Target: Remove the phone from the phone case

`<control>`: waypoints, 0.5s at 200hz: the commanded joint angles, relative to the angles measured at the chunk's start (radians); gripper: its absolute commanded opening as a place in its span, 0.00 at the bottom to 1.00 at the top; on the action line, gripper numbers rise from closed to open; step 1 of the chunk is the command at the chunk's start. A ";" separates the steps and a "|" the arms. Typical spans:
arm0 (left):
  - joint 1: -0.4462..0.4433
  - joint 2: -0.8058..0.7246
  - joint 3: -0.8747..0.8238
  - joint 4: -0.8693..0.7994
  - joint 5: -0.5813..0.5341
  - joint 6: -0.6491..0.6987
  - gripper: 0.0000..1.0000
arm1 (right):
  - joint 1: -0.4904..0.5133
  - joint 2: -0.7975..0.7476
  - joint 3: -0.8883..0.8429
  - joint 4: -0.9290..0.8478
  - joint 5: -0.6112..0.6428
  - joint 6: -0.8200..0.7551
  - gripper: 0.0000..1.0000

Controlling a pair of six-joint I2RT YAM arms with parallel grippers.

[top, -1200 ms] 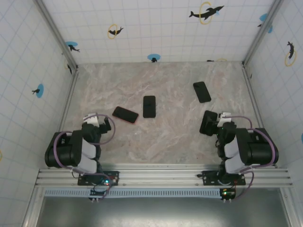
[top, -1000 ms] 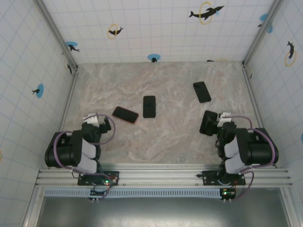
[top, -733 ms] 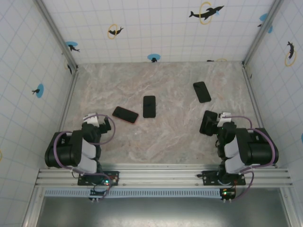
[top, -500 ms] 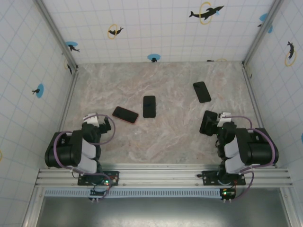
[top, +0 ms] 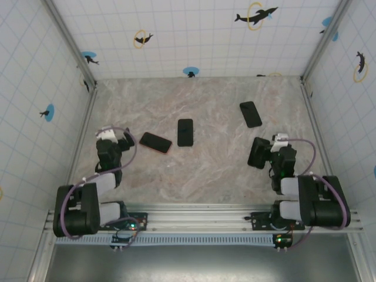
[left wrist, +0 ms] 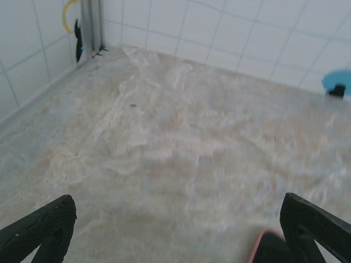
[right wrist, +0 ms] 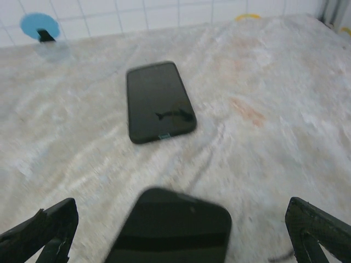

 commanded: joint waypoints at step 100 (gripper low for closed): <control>-0.329 0.169 0.452 -0.921 -0.241 -0.908 0.98 | 0.269 -0.116 0.358 -0.680 -0.421 0.026 1.00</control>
